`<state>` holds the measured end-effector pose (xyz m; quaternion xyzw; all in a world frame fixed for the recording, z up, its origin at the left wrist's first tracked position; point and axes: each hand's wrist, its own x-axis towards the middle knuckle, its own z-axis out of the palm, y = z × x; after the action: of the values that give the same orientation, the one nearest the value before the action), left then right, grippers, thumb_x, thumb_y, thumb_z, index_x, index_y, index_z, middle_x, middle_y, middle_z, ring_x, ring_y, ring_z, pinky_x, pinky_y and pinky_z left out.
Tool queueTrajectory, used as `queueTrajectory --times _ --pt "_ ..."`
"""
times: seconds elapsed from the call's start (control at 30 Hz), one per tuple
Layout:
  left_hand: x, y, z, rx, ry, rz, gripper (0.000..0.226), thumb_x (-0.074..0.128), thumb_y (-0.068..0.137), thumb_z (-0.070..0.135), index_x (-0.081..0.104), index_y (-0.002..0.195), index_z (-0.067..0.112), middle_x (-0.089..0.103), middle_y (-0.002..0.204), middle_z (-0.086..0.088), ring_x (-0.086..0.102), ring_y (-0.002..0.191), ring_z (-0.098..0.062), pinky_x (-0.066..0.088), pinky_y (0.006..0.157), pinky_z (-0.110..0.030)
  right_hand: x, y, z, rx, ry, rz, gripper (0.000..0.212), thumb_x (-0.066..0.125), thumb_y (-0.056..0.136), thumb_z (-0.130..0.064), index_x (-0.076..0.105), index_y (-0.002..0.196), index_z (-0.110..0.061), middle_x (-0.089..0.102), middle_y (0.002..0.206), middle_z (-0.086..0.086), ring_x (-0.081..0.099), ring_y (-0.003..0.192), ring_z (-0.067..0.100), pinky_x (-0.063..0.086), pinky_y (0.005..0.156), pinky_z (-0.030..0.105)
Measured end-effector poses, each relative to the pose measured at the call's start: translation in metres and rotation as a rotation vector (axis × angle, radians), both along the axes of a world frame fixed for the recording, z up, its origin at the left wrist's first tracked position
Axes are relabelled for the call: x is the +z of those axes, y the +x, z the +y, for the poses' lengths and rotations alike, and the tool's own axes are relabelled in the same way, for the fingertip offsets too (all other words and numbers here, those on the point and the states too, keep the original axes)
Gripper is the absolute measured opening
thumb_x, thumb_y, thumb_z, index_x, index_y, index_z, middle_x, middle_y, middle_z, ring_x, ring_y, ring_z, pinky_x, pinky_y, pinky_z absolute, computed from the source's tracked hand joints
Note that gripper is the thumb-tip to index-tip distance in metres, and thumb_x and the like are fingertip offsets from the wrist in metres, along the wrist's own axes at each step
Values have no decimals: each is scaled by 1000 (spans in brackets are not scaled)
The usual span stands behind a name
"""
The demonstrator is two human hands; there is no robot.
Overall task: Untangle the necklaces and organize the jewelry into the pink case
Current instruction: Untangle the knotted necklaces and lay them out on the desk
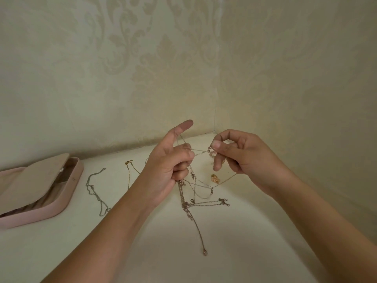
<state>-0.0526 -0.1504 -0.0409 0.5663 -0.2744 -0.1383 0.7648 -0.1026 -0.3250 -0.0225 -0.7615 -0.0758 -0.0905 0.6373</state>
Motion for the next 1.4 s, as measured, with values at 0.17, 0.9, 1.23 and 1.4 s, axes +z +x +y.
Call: queueTrajectory --times 0.17,0.9,1.23,1.4 --pt "0 -2 -2 273 196 -160 43 52 81 -7 57 104 29 32 55 7 20 43 -8 20 40 -20 0 0 -2 -51 -51 49 11 64 90 -23 63 83 -15 54 45 2 26 41 11 25 41 16" --pt "-1 11 8 467 156 -86 13 65 88 25 54 93 23 27 47 14 22 41 -8 21 38 -18 1 -2 -15 70 -217 24 15 64 88 -25 75 93 -17 41 40 -2 36 48 11 41 59 8" --pt "-7 23 8 417 227 65 18 65 88 32 54 96 20 28 48 14 21 41 -6 19 36 -17 10 -9 -38 191 -214 107 17 68 83 -30 75 81 -16 32 48 3 23 41 10 23 50 18" --pt "-7 23 11 341 162 284 37 66 72 54 54 87 21 21 58 7 15 44 -7 11 38 -17 8 -2 -60 450 447 137 20 59 81 -22 74 92 -16 39 37 -4 14 32 8 18 32 17"
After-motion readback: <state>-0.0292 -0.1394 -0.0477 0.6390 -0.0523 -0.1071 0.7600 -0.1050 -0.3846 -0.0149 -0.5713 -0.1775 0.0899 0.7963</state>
